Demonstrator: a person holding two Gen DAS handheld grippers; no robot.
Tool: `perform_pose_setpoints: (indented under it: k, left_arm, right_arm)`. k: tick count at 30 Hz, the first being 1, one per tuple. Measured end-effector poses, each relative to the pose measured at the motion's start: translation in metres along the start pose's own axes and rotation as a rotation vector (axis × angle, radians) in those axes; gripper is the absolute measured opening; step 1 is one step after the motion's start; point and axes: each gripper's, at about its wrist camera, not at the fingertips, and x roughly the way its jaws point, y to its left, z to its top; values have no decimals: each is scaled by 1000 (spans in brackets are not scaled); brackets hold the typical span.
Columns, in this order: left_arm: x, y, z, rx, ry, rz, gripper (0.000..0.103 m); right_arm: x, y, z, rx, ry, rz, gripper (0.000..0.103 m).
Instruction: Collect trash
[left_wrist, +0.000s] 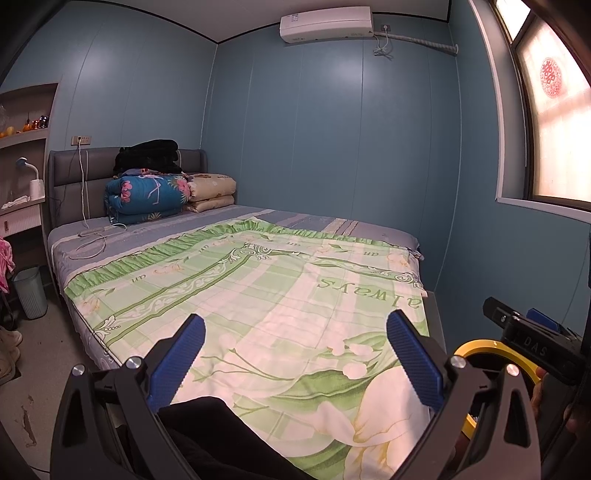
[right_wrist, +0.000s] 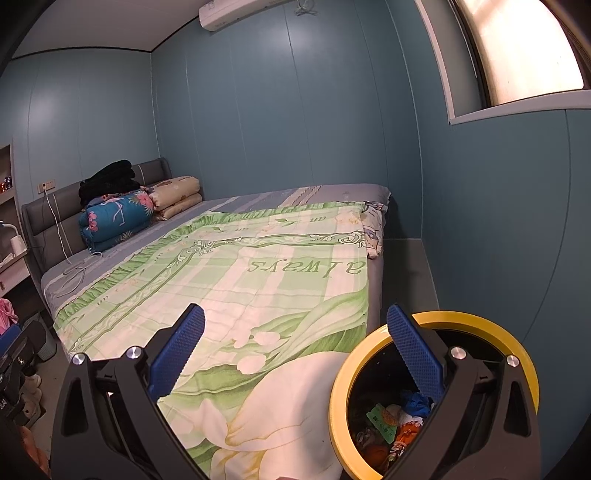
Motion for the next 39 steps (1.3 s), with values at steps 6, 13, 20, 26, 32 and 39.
perform_pose_setpoints:
  k: [6, 13, 20, 26, 32, 39]
  left_arm:
    - [2, -1, 0, 2, 3, -1, 95]
    - [5, -3, -2, 3, 17, -7, 95]
    - [9, -4, -3, 5, 30, -15, 95]
    - [12, -4, -3, 4, 41, -12, 95]
    - [10, -5, -5, 4, 36, -16, 95]
    - [10, -6, -5, 8, 43, -16, 95]
  right_arm:
    - [0, -2, -1, 4, 3, -1, 95]
    - [1, -3, -3, 10, 13, -6, 95]
    - [1, -5, -4, 20, 16, -13, 95]
    - [2, -4, -4, 24, 25, -14, 95]
    - [4, -3, -3, 31, 36, -15, 95]
    - [5, -4, -3, 31, 37, -14, 95]
